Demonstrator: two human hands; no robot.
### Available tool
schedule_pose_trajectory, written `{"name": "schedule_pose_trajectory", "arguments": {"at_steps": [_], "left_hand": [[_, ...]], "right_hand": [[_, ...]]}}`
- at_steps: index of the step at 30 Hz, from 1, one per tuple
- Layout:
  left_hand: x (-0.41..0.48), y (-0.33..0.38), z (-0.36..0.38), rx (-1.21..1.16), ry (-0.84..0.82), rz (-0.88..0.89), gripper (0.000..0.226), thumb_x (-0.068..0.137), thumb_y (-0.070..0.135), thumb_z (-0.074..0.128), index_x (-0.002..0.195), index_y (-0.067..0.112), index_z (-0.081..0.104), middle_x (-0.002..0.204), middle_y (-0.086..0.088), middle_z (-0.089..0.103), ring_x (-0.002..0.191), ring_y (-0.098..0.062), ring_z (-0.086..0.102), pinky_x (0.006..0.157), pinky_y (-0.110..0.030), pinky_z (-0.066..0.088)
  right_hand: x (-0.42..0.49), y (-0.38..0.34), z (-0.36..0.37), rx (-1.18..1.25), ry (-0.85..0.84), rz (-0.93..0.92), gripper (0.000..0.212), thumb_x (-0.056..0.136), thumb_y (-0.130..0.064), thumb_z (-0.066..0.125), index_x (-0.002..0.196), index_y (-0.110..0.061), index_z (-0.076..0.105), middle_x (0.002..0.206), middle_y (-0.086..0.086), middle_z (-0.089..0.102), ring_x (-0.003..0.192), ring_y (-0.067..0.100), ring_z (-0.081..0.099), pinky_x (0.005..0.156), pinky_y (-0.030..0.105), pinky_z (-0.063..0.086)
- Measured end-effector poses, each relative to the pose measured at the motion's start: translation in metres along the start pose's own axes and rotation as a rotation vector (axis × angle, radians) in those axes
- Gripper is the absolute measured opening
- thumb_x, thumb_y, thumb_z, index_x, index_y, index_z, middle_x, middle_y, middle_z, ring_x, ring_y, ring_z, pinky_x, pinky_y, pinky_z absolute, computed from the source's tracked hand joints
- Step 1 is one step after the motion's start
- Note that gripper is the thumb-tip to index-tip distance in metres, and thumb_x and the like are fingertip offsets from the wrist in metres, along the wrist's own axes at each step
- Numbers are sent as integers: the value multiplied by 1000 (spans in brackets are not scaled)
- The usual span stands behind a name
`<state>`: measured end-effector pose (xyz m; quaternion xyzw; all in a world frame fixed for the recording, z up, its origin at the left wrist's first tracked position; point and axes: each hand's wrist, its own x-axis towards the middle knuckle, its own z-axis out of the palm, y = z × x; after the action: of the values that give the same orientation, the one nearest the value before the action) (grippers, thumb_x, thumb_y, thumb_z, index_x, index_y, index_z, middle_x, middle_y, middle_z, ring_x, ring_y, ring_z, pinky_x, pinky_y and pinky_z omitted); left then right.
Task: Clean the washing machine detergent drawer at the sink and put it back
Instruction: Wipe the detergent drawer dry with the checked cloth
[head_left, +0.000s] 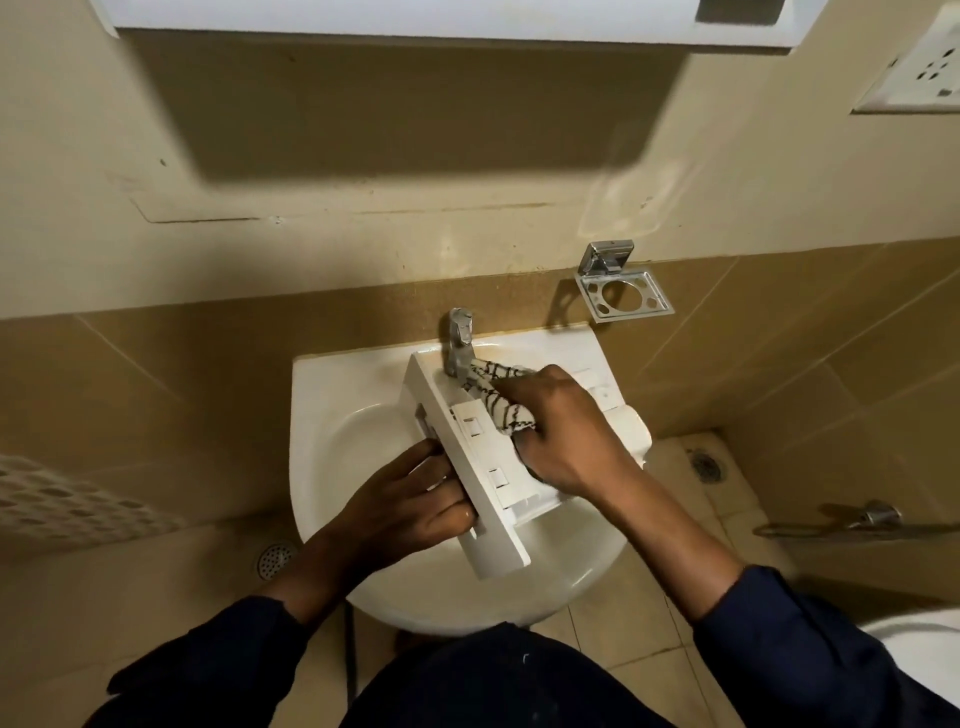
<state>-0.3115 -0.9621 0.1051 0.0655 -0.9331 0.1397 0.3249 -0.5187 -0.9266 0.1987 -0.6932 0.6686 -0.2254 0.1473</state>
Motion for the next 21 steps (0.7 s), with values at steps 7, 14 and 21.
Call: {"name": "schedule_pose_trajectory", "arguments": {"at_steps": [7,14,21], "left_hand": [[4,5,-6,-26,-16,-35,8,91,14,69,88,15,77,105,-7,74,116,-27,58,110,-45,40],[10,4,-11,-85,-17,-121,10,92,10,67,85,8,74,105,-14,73,121,-33,56,115,-47,33],[29,4,-10,-164,-7,-167,12,91,7,67,100,3,73,111,-19,69,119,-35,59,105,-51,44]], "right_hand": [[21,61,-20,-127,-11,174,57,72,-3,63,127,-19,63,113,13,69,105,28,55,76,27,39],[9,10,-49,216,98,-14,51,74,-19,50,123,-7,63,122,4,63,108,7,54,89,9,43],[-18,-18,-42,42,-125,-386,73,54,8,40,119,-10,68,135,8,57,133,20,44,100,37,47]]}}
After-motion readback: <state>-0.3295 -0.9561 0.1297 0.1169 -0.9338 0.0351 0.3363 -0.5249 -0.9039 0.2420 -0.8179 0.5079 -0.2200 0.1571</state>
